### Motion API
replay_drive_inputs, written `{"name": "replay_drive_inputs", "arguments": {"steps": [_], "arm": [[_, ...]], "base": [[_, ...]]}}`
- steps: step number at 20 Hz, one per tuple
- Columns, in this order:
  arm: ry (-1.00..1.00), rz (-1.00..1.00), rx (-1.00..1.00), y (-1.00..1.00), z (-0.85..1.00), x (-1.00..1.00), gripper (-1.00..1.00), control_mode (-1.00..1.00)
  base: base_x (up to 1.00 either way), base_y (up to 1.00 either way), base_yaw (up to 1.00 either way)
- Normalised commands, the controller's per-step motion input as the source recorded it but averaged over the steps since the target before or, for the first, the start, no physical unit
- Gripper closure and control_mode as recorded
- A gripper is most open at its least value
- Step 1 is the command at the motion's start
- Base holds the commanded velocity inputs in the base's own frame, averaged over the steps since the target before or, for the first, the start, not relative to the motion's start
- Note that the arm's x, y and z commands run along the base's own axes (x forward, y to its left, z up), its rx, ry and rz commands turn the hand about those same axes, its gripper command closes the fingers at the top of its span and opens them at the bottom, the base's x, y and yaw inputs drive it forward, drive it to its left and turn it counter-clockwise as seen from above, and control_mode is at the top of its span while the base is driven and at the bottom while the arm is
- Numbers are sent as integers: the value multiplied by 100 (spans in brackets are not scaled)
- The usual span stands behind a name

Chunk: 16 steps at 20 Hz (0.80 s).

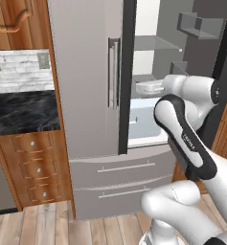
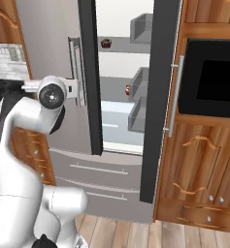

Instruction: Take the cupcakes from the fridge and place them on the empty tray on the dining counter.

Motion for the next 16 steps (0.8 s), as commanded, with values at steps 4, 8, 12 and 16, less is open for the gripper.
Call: {"name": "replay_drive_inputs", "arguments": {"steps": [4,8,12,16], "arm": [[11,-23,-6,0,0,29,-100,-100],[26,-39,-10,1,1,58,-100,-100],[24,-6,-1,1,5,63,-100,-100],[10,0,0,0,0,62,-100,-100]], "base": [[0,0,0],[0,0,0],[0,0,0],[0,0,0]]}}
